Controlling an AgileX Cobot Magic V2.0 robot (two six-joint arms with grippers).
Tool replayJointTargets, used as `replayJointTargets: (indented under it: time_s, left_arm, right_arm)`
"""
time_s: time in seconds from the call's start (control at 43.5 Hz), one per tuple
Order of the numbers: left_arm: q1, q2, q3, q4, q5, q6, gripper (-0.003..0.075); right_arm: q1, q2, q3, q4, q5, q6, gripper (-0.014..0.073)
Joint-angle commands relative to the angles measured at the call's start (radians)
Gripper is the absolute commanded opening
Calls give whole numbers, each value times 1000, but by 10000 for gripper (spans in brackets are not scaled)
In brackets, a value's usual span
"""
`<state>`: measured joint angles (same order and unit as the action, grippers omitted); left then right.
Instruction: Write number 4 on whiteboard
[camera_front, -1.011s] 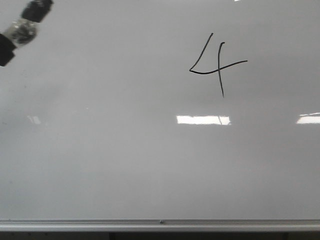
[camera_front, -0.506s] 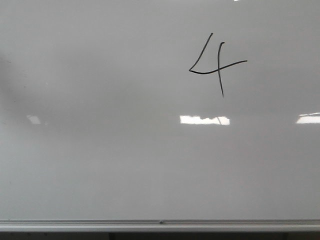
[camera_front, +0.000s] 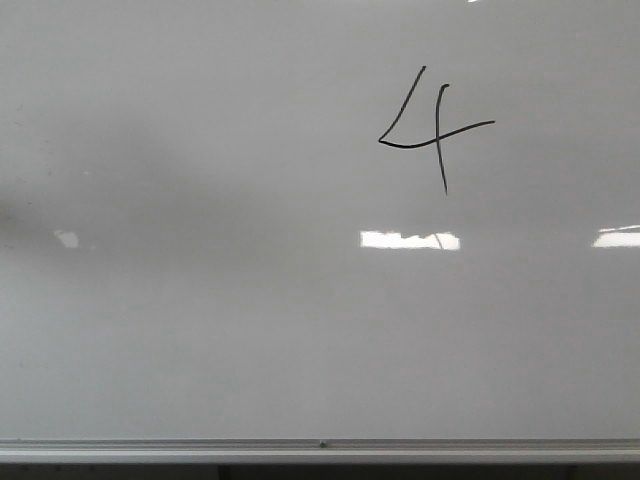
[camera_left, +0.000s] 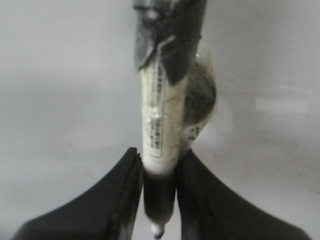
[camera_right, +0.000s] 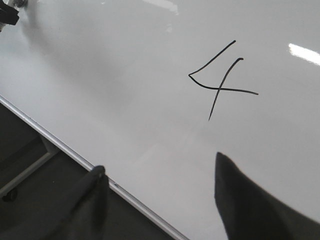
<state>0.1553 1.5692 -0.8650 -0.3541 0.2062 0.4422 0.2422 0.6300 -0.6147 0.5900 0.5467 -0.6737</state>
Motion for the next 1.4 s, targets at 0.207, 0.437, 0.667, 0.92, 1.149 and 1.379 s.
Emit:
replayJointTargets:
  time_s: [0.207,0.437,0.667,0.92,1.149,1.379]
  left_arm:
    - [-6,-39,-28,-15,-47,-11,436]
    - [-6,-153,26,26,-15,-11,435]
    - [-6,-387,124,26,-21,-11,413]
    - [-6,-635,171,26,88,-11,185]
    - [-6,-820,223,26,108,-11,-20]
    - [-6,-902,239,26,110,-11,-20]
  right_arm:
    - [-6,-2,-28,29,-89,-4,482]
    - [-6,-2,-28,29,-119,-4,482]
    - [-6,-2,-28,29,-134,-4,482]
    - [-6,-2,-28,29,-136,-4,252]
    - [-6,-2,-28,29,-137,-4,-48]
    - [-6,-2,-28,29,-136,-4,-71]
